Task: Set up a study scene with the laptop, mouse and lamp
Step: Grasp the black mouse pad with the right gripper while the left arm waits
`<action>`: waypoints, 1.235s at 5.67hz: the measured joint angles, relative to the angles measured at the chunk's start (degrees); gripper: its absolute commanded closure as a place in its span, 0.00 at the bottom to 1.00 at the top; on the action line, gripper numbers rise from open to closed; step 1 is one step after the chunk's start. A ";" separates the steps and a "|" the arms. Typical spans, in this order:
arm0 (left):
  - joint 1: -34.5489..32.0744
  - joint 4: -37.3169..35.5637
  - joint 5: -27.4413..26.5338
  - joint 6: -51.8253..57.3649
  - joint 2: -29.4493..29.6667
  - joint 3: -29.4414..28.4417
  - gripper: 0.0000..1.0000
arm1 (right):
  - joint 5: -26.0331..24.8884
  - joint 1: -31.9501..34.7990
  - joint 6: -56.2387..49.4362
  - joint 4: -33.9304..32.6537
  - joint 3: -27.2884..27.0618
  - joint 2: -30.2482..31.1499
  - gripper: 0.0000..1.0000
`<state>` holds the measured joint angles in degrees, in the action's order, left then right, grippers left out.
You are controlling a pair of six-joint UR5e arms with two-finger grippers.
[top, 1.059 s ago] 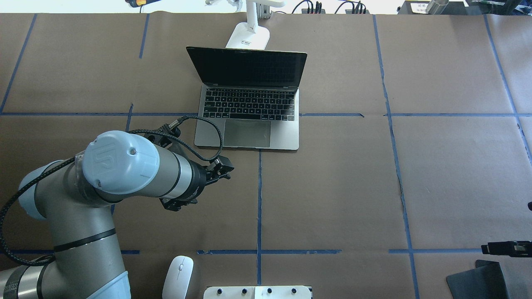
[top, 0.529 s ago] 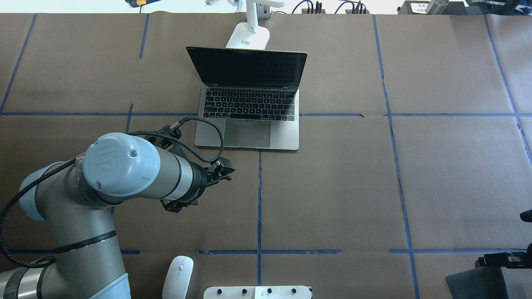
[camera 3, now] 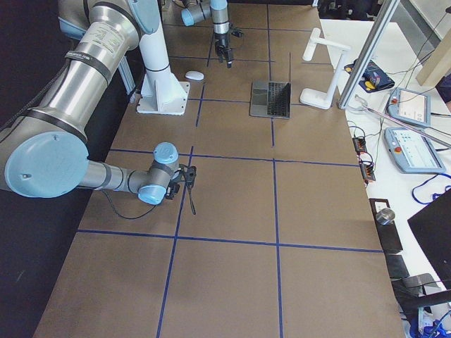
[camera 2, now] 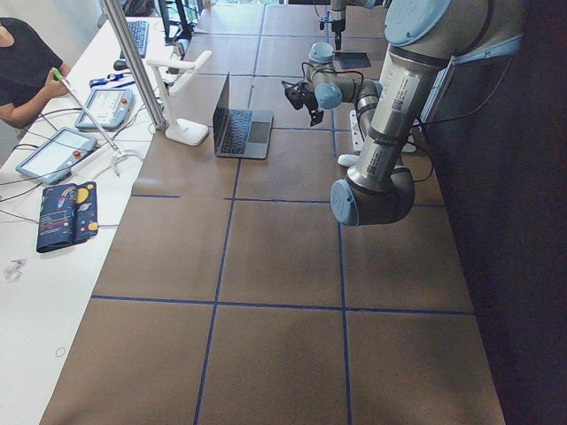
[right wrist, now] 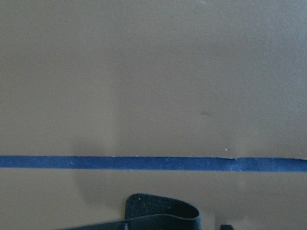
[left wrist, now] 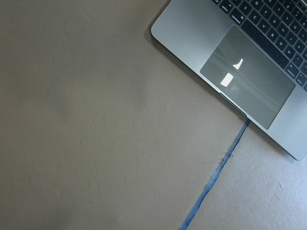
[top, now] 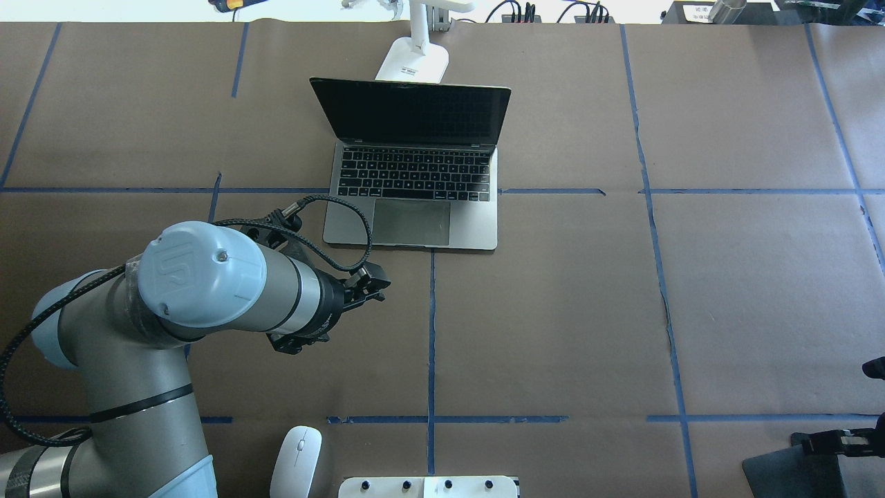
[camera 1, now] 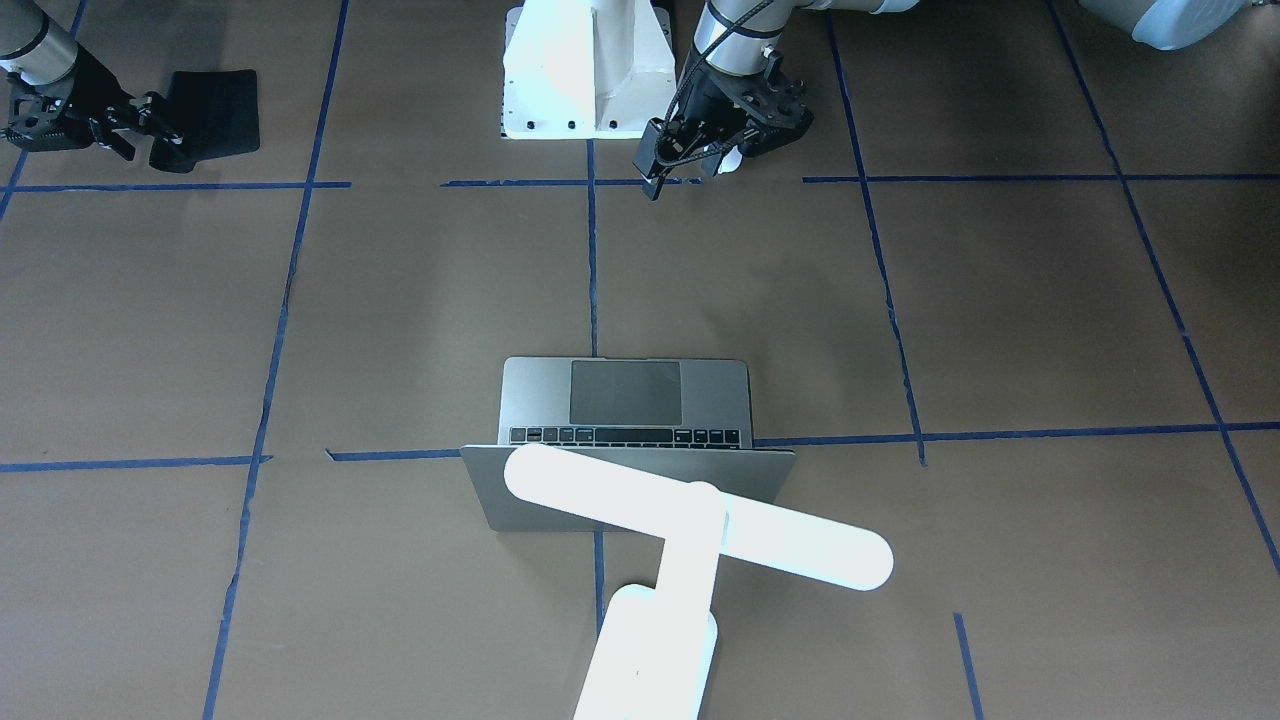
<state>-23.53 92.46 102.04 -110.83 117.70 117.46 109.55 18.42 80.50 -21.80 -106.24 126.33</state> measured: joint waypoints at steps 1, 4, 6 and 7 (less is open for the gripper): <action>-0.02 0.00 0.00 0.00 -0.01 0.03 0.00 | 0.17 -0.03 0.00 0.00 0.14 0.03 1.00; -0.02 0.00 0.00 0.00 0.01 0.09 0.00 | 0.21 0.19 0.00 1.40 -0.56 -0.09 1.00; -0.02 0.00 0.00 0.00 0.07 0.17 0.00 | 0.29 4.17 -0.02 4.40 -1.62 -4.36 1.00; -0.02 0.00 0.00 0.00 0.07 0.33 0.00 | 0.39 6.75 -0.06 4.54 -1.32 -8.41 1.00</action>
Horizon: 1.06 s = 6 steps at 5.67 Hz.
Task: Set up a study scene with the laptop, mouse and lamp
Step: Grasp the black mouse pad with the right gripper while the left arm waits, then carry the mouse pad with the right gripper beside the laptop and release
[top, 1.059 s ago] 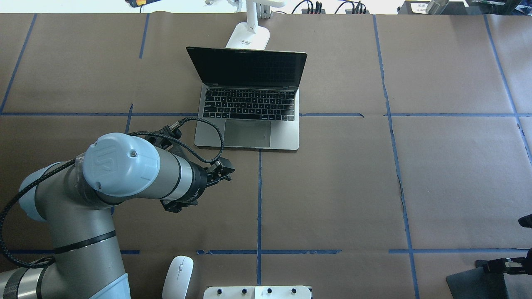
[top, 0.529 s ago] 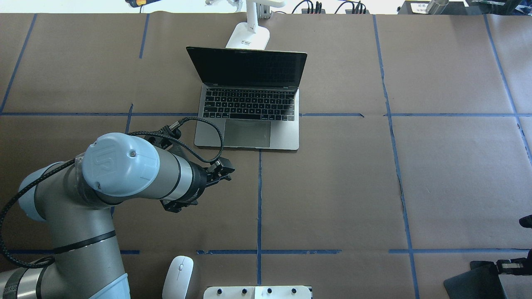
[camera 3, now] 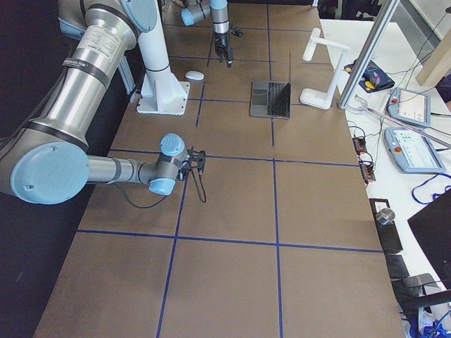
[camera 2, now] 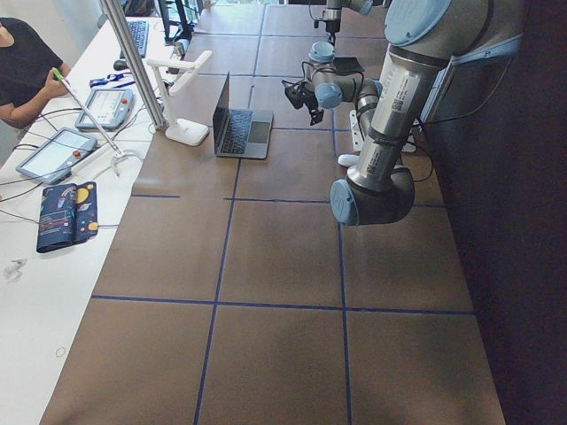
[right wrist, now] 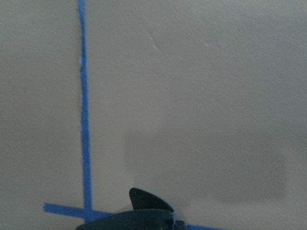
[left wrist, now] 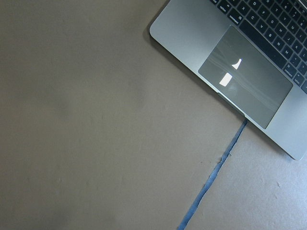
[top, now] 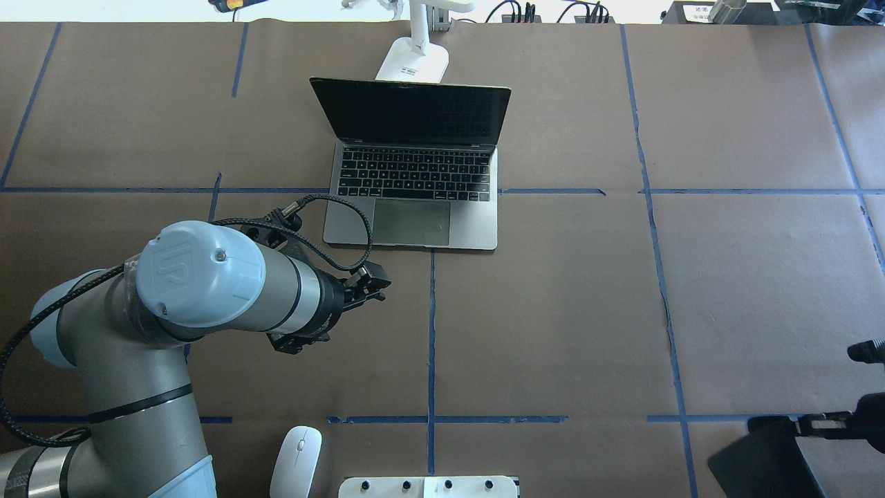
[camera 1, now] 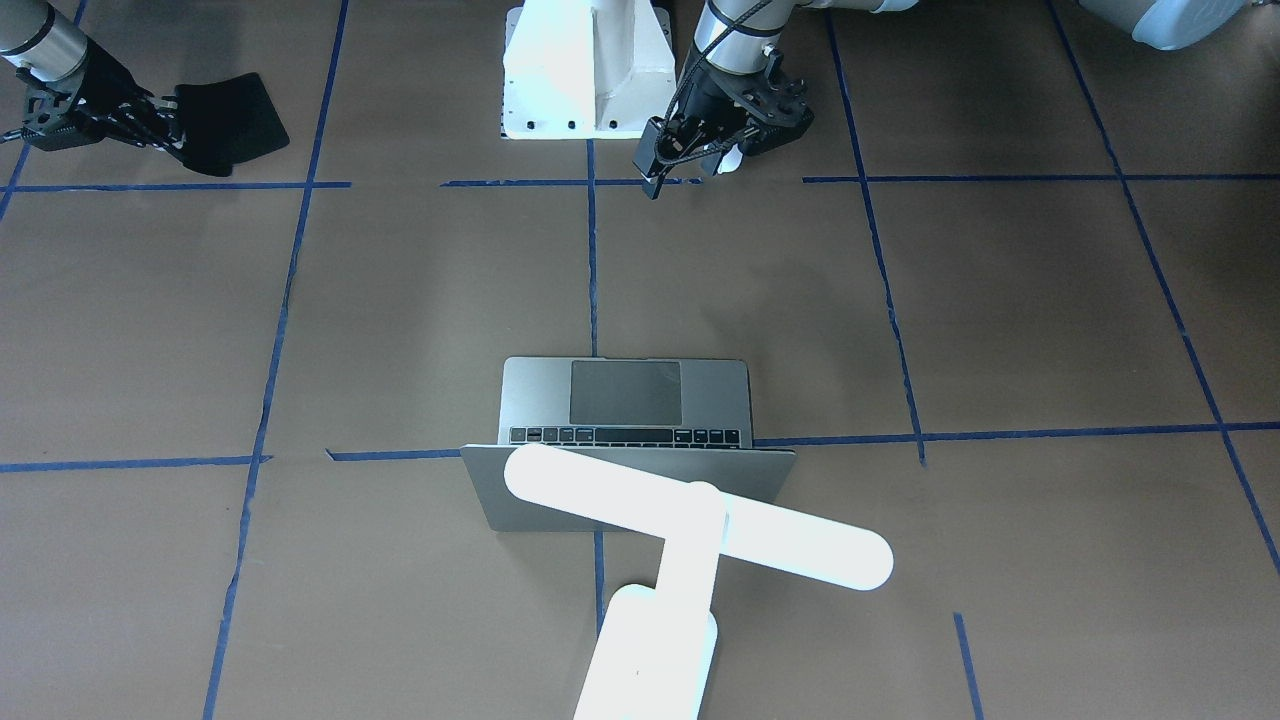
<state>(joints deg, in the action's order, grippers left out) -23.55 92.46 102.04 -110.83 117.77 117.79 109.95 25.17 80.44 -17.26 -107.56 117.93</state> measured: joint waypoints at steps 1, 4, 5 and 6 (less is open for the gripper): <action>0.00 0.00 -0.09 0.00 -0.02 0.18 0.00 | 0.30 2.55 -0.02 -1.03 1.38 -5.44 1.00; 0.22 0.00 -2.08 0.00 -0.17 0.25 0.00 | 5.10 14.63 0.36 -16.91 8.74 -27.80 1.00; 0.40 0.00 -2.54 0.00 -0.20 0.25 0.00 | 5.63 17.98 0.83 -19.38 14.75 -35.61 1.00; 0.49 -0.03 -2.85 0.00 -0.42 0.25 0.00 | 5.85 20.70 1.37 -20.97 20.99 -42.76 1.00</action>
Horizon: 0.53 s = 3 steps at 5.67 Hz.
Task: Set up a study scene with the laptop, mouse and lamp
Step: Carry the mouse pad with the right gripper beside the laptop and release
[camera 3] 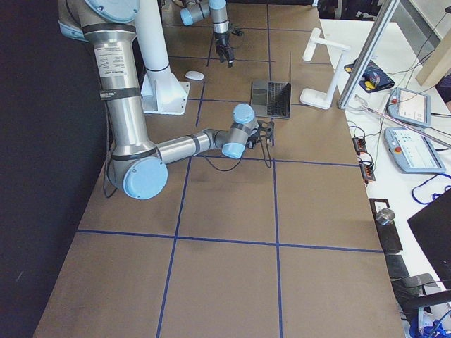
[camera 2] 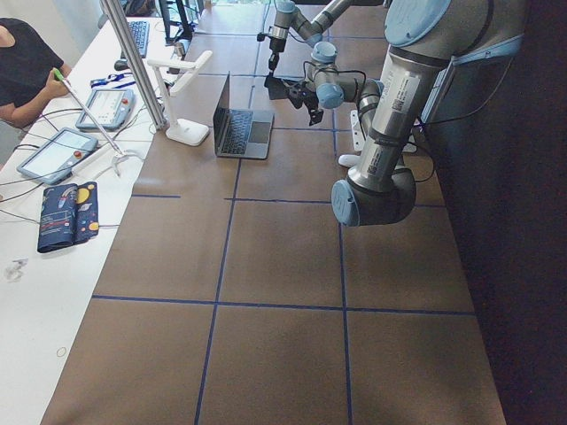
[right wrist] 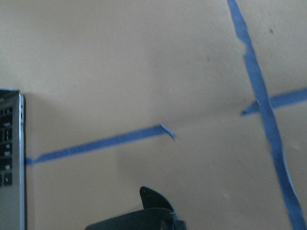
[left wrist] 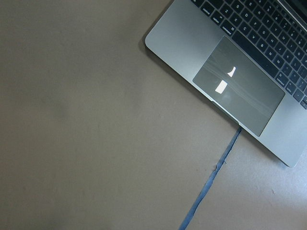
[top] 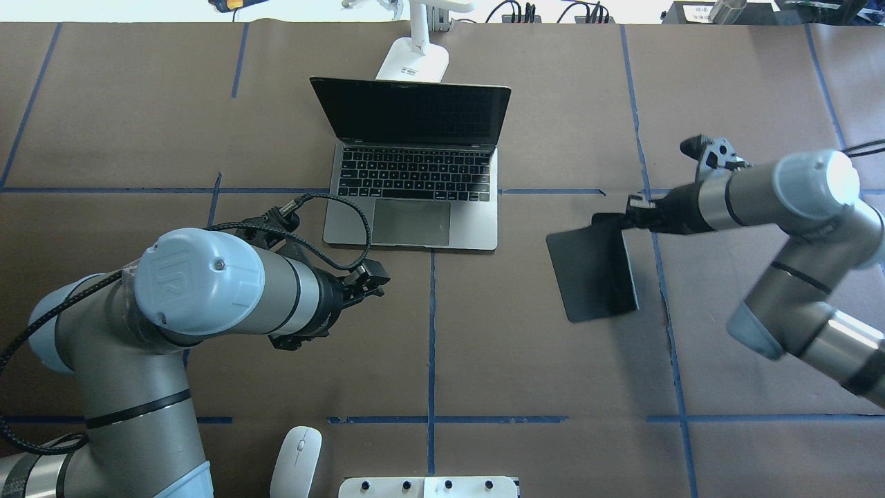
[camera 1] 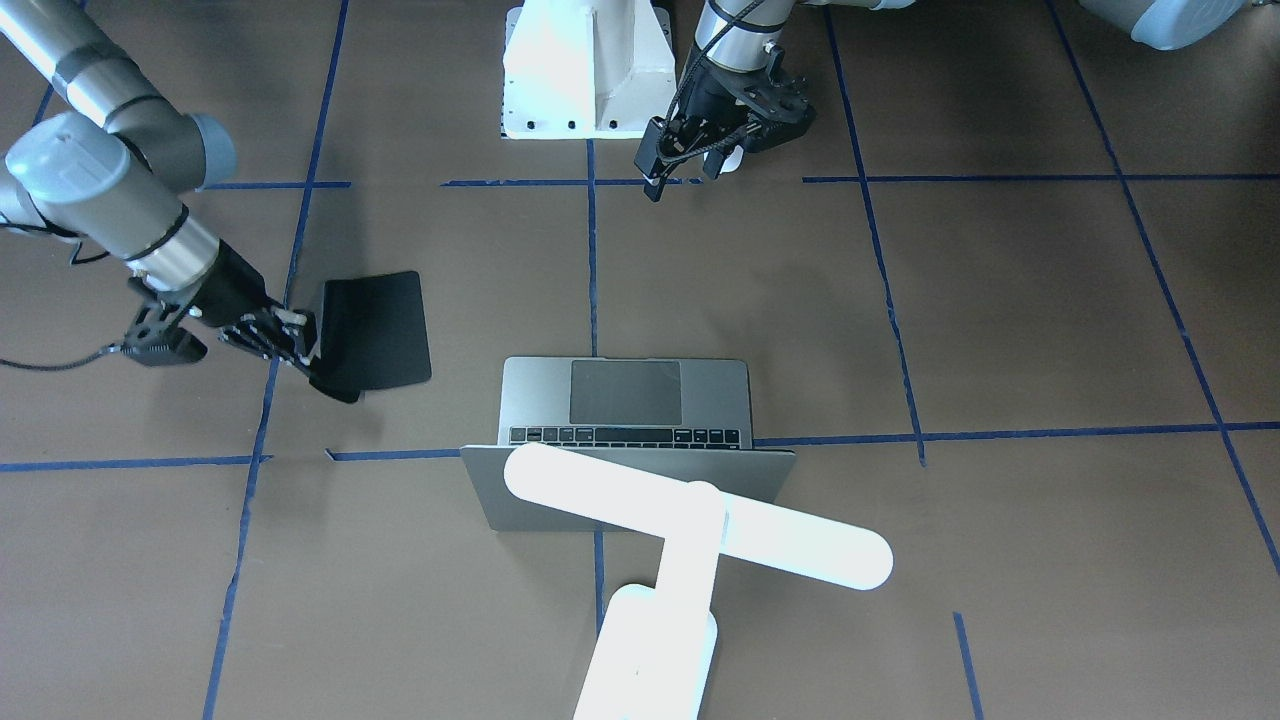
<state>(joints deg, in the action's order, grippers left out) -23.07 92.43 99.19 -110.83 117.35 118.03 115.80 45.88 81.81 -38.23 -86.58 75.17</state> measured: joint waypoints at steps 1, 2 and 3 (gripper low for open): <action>0.02 -0.04 -0.25 0.00 -0.25 0.00 0.00 | 0.09 2.12 0.72 -3.16 5.06 -6.62 1.00; 0.08 -0.05 -0.36 0.00 -0.37 0.00 0.00 | 0.12 3.38 1.15 -6.46 8.46 -11.59 1.00; 0.23 -0.06 -0.60 0.00 -0.42 0.00 0.00 | 0.13 3.90 1.60 -8.09 11.16 -14.94 1.00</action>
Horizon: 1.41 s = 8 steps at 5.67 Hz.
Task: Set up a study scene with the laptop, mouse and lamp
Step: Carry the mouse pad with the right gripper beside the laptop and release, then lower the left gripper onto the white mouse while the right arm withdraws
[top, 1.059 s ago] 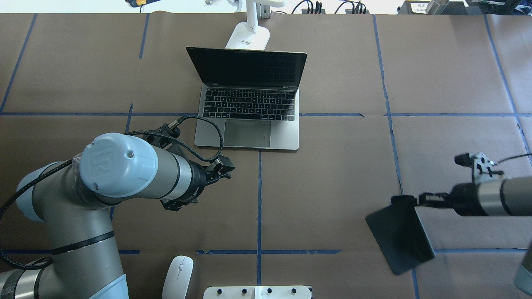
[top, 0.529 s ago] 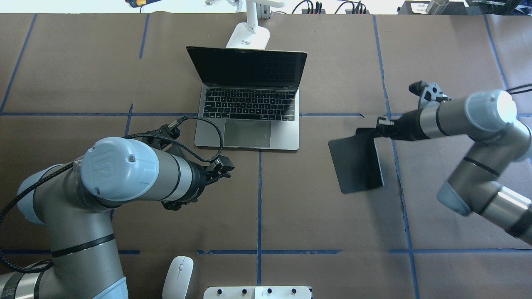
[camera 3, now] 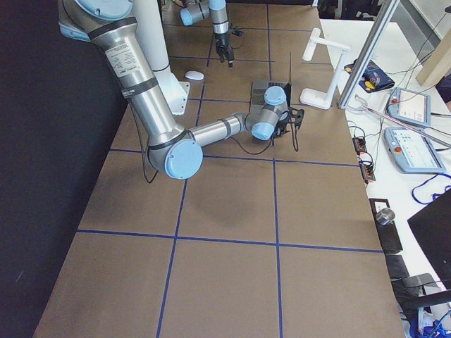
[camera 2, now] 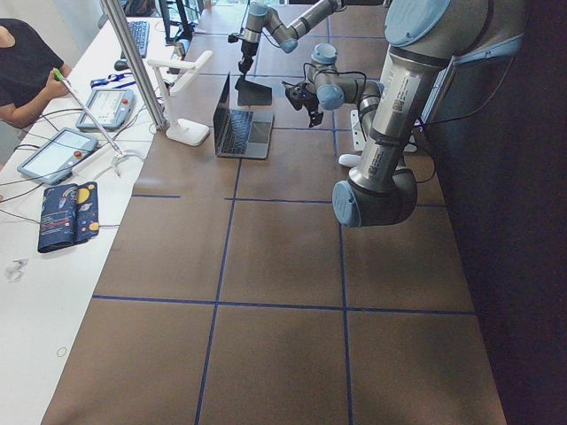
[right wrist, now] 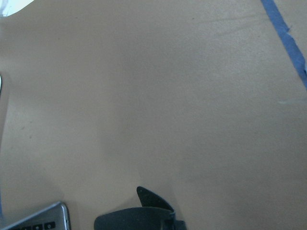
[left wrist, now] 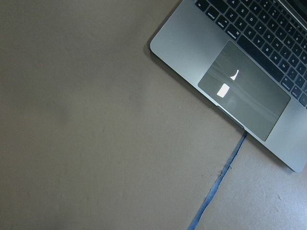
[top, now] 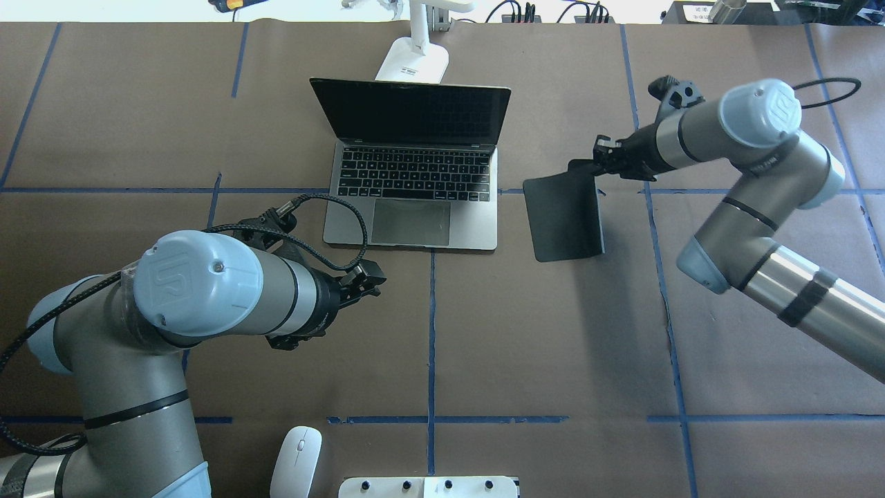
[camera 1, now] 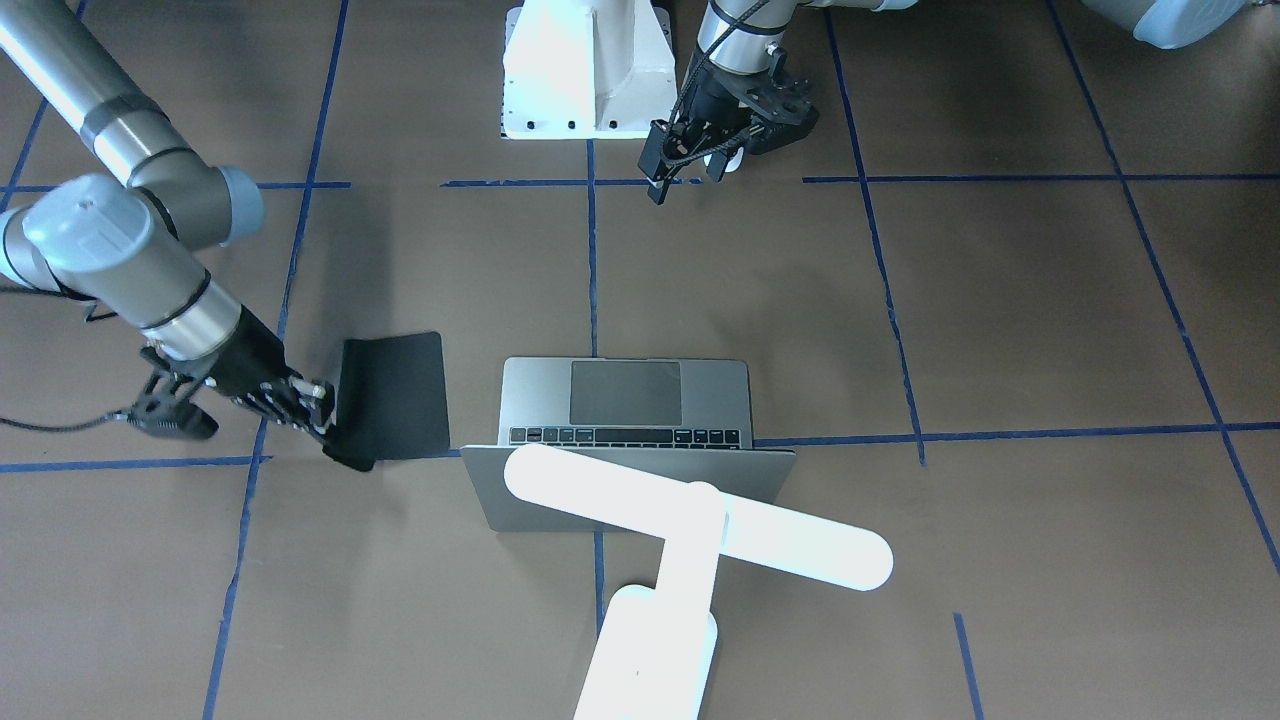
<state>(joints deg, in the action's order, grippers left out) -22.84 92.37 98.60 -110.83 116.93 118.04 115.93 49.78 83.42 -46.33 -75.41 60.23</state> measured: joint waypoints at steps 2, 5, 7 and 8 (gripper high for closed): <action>1.23 -0.54 -1.72 0.00 -0.20 0.00 0.00 | -0.07 0.00 0.65 -1.17 2.70 -2.75 0.48; 7.29 -1.14 -4.79 1.61 -4.42 0.53 0.00 | 0.18 0.16 -0.02 -2.85 2.28 -3.72 0.00; 12.29 -1.22 -6.00 12.27 -9.17 1.81 0.00 | 5.77 3.66 -0.87 -2.95 0.52 -2.75 0.00; 12.88 -1.14 -5.66 21.59 -12.24 3.77 0.00 | 7.98 4.85 -1.49 -2.91 -0.23 -2.25 0.00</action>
<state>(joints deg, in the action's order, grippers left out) -9.95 91.23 92.93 -89.24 104.69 121.81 123.90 54.63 81.92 -49.24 -75.64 57.98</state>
